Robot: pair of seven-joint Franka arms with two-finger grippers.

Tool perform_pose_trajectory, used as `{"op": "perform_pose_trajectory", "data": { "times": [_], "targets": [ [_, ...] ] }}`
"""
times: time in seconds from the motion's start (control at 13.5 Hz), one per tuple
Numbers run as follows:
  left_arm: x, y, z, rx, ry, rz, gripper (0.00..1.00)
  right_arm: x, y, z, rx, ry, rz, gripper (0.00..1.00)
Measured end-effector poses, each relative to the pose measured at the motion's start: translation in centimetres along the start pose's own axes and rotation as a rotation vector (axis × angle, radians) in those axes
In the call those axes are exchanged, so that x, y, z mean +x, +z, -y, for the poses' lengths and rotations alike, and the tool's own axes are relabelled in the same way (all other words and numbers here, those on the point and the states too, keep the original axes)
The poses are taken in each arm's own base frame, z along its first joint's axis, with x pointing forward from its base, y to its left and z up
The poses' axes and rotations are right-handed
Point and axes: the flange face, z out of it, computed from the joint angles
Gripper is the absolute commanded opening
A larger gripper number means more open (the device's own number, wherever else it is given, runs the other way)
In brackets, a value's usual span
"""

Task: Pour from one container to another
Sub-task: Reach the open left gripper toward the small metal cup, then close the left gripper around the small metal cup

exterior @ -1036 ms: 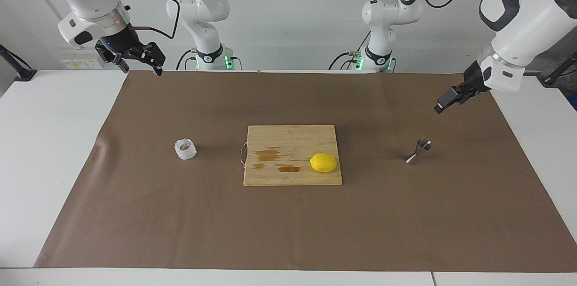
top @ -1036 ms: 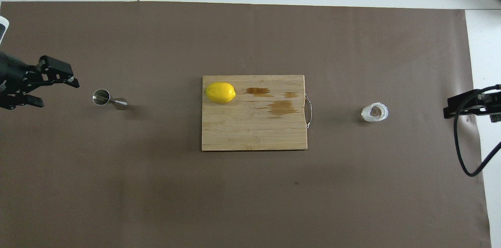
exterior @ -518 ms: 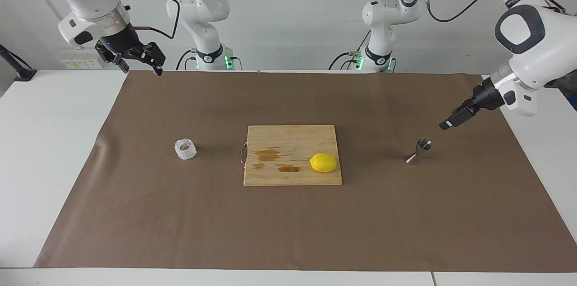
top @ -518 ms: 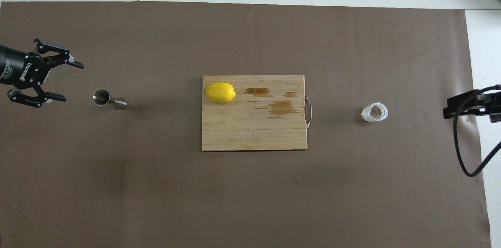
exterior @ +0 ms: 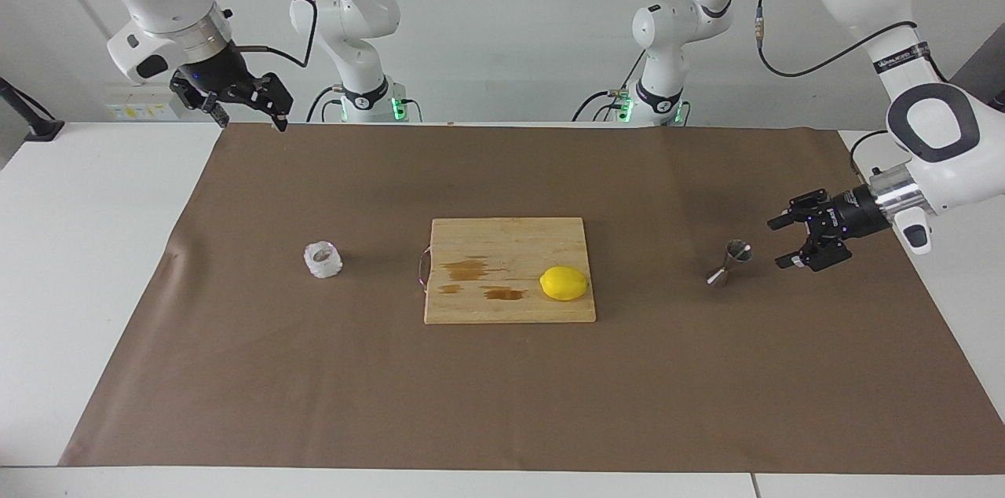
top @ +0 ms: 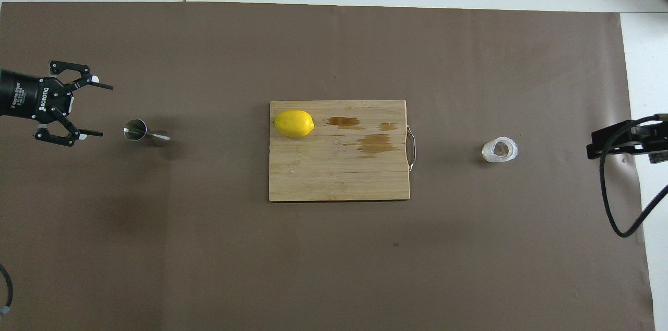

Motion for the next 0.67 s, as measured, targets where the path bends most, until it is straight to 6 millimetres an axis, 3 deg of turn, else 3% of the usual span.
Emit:
{"op": "perform_pose_trajectory", "data": {
  "times": [0.37, 0.67],
  "targets": [
    [3.9, 3.6, 1.8, -0.044, -0.129, 0.076, 1.0, 0.0, 0.0, 0.0, 0.0, 0.0, 0.0, 1.0],
    [5.3, 6.1, 3.8, -0.063, -0.205, 0.127, 1.0, 0.0, 0.0, 0.0, 0.0, 0.0, 0.0, 1.0]
  ]
}}
